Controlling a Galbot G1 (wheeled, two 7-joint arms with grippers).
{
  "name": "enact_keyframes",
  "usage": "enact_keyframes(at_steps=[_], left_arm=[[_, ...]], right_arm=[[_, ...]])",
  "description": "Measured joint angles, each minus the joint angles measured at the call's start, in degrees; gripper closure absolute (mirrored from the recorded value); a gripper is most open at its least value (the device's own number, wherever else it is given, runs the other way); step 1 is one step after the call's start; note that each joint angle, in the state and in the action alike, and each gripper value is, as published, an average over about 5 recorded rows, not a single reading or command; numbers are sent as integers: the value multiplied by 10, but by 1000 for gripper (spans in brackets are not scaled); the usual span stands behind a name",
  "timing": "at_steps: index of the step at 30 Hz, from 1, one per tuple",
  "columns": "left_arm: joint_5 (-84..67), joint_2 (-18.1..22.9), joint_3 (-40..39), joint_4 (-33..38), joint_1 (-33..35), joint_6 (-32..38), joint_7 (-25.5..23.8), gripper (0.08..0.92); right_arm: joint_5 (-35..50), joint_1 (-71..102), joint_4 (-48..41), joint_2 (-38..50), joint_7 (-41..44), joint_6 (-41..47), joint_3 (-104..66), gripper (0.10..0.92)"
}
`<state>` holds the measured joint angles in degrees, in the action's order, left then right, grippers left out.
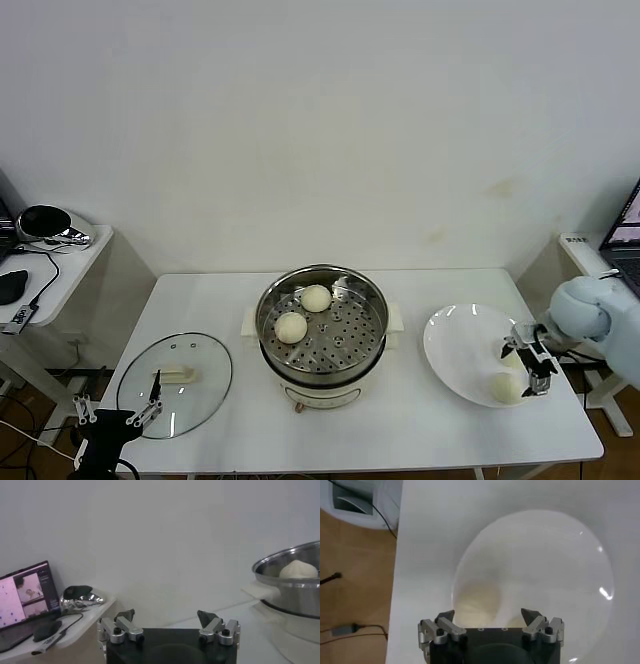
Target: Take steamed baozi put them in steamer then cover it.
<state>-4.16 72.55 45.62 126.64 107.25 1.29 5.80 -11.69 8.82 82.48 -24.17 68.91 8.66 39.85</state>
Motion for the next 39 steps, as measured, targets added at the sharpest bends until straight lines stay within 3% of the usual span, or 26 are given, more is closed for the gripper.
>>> enact_keyframes(at_steps=[9, 25, 39], left_arm=[[0, 0, 1, -6, -4, 0, 0, 177], [0, 2, 1, -3, -3, -1, 0, 177], [-1, 2, -4, 1, -5, 1, 0, 177]], right_arm=[[-7, 25, -36, -25, 1, 1, -19, 211], [-7, 36, -52, -41, 4, 9, -29, 440], [33, -45, -25, -20, 16, 20, 13, 454]])
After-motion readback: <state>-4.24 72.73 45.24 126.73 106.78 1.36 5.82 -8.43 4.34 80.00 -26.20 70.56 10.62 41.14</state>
